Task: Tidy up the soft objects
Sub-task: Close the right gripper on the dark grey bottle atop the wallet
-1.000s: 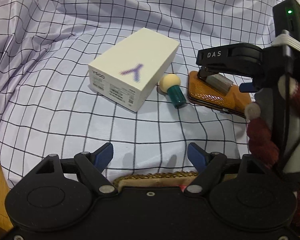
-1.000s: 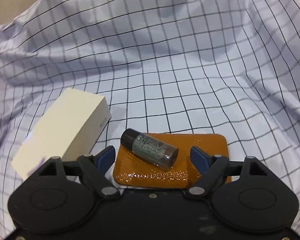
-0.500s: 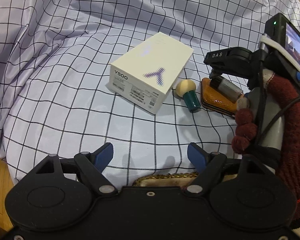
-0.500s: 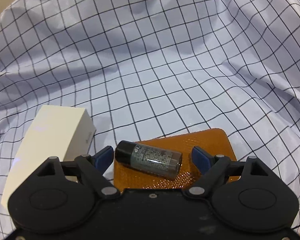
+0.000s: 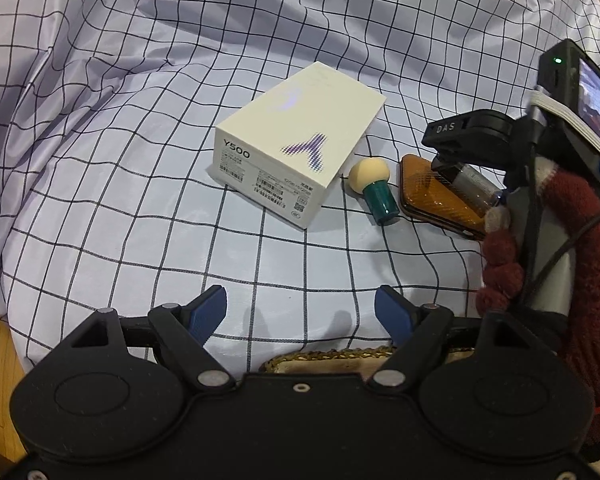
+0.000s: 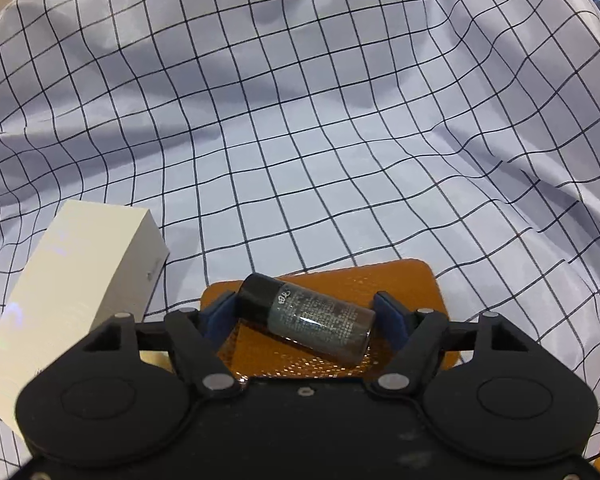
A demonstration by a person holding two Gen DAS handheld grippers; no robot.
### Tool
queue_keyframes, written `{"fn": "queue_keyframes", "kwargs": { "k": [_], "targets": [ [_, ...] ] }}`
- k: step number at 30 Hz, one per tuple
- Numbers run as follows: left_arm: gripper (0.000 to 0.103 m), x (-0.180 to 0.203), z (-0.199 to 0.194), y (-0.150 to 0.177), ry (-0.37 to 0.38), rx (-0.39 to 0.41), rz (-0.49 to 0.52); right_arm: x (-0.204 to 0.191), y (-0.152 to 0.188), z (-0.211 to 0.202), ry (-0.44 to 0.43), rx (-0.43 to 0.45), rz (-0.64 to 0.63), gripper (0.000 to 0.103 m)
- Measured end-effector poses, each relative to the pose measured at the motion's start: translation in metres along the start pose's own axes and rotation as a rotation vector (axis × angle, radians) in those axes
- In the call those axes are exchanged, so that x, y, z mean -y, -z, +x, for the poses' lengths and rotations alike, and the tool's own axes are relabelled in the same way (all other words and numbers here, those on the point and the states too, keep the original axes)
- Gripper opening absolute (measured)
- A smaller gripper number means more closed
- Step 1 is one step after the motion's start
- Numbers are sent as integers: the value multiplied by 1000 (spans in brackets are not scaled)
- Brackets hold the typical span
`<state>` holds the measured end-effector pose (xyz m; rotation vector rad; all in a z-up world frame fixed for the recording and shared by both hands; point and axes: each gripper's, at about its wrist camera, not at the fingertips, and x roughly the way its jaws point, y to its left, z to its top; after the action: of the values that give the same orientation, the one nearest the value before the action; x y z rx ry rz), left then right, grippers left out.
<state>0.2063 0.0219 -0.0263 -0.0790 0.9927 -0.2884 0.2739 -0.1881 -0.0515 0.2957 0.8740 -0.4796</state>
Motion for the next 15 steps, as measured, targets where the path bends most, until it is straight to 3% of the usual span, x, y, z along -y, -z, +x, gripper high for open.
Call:
{"fn": "queue_keyframes", "kwargs": {
  "k": [15],
  "targets": [
    [77,24,4,-10,-19,5,33,30,3,-30,-102,34,-115,73]
  ]
}}
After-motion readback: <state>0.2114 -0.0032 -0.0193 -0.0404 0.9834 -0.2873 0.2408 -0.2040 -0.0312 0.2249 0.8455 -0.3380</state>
